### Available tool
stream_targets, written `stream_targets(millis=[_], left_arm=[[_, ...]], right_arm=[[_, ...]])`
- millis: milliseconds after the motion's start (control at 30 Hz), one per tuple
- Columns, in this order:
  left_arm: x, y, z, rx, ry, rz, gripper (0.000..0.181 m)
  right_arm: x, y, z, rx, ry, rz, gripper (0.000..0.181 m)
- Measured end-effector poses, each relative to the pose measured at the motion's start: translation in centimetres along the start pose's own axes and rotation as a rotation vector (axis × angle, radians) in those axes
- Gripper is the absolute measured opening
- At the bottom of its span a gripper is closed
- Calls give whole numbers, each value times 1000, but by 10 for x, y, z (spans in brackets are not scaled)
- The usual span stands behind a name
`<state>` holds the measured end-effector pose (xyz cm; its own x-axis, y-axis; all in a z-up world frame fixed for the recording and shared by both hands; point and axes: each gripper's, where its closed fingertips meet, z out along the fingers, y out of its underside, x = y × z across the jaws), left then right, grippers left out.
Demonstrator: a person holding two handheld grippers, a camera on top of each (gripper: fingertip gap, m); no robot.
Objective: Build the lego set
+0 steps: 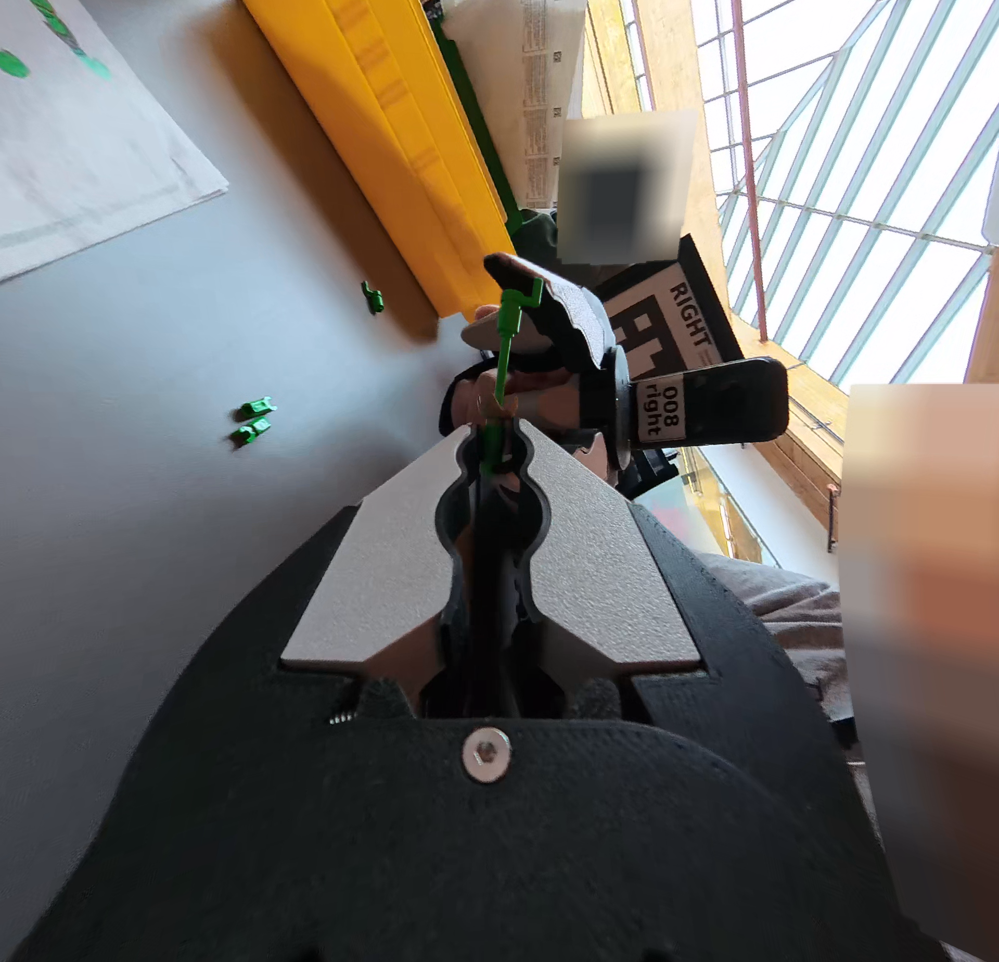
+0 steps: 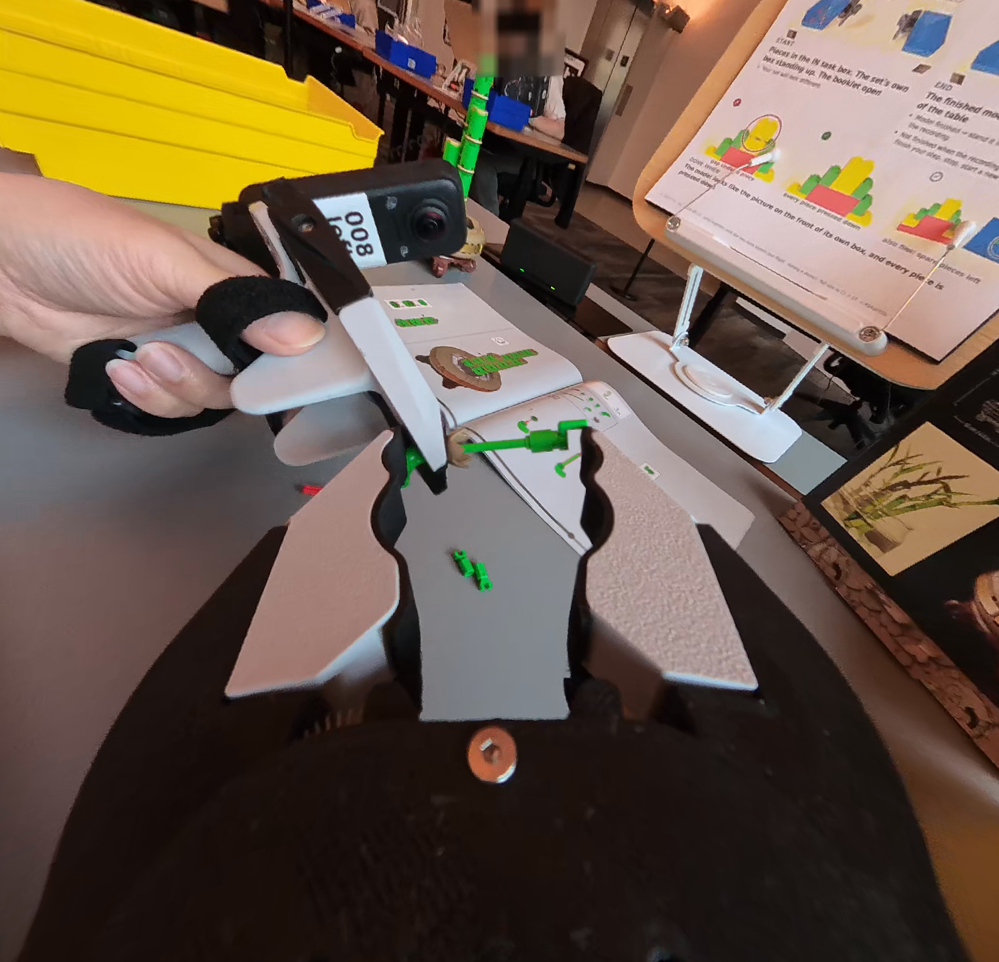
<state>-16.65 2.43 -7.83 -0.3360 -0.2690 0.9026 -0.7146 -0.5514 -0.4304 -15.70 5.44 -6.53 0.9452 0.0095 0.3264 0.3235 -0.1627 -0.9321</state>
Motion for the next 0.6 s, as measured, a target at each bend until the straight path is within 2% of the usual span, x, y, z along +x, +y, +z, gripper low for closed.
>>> stream_targets(millis=[233,367,567,600], left_arm=[[7,7,1,-49,8,24,6],[9,12,2,-76,26,-4,6],[18,12,1,-84,83,-18,5],[17,13,1,-91,81,-23,5]], right_arm=[[-4,-4,-6,42,-42,22,65],[-8,-6,-12,47,-38,-48,68],[-28,8,-8,-18,-114,-60,94],[-28,9,-7,-23,-106,-75,94]])
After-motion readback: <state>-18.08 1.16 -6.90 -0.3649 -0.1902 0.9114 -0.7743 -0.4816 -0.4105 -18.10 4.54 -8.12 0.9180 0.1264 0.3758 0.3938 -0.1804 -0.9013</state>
